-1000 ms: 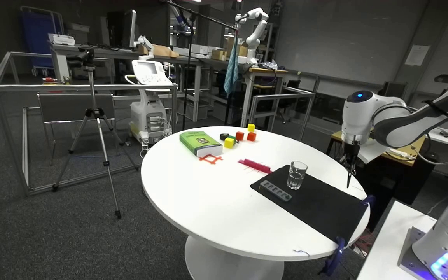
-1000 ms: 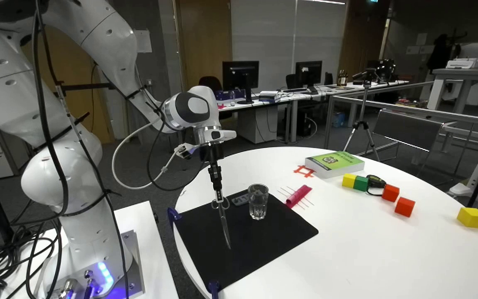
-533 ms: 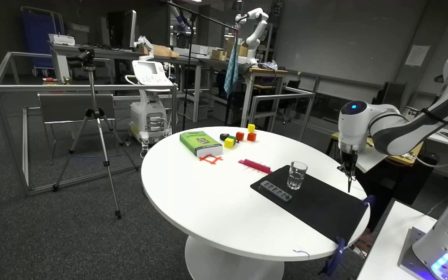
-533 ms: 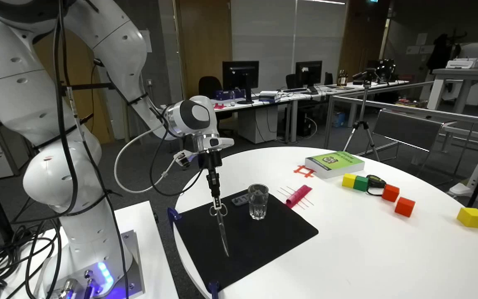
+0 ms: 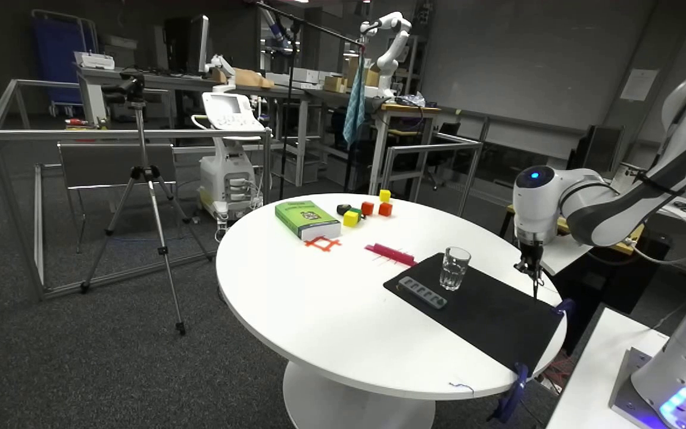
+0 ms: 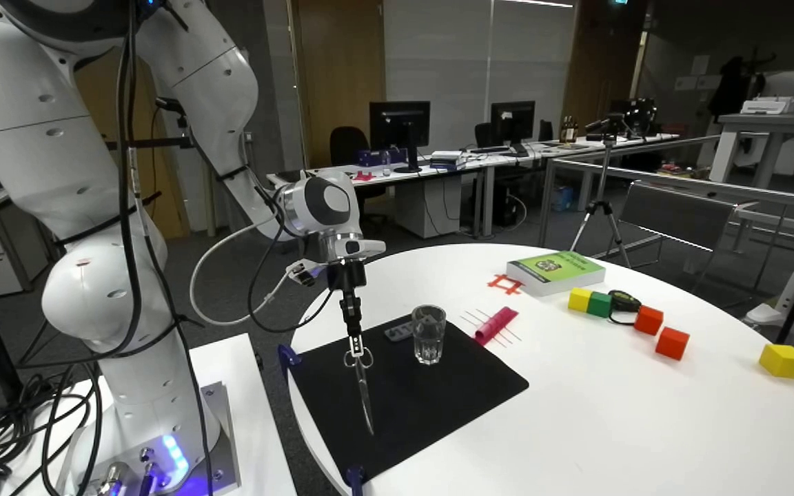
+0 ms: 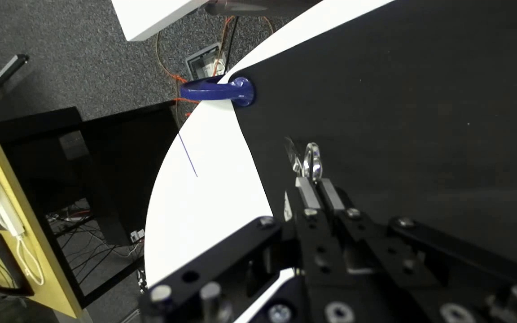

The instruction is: Remove the scissors from the cup, then move the cup to the right

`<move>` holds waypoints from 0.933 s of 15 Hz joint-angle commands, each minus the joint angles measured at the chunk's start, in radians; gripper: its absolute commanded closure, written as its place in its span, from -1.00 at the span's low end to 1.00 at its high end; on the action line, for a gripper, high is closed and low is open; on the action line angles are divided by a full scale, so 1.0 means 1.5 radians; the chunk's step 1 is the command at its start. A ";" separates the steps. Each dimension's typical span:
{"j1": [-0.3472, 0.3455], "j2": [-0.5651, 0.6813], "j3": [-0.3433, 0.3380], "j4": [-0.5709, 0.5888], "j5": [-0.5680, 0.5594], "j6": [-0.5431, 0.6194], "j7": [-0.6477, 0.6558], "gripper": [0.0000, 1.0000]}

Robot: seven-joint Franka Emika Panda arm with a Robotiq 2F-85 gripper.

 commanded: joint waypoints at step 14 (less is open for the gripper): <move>0.038 0.059 -0.041 0.031 -0.034 0.031 0.052 -0.67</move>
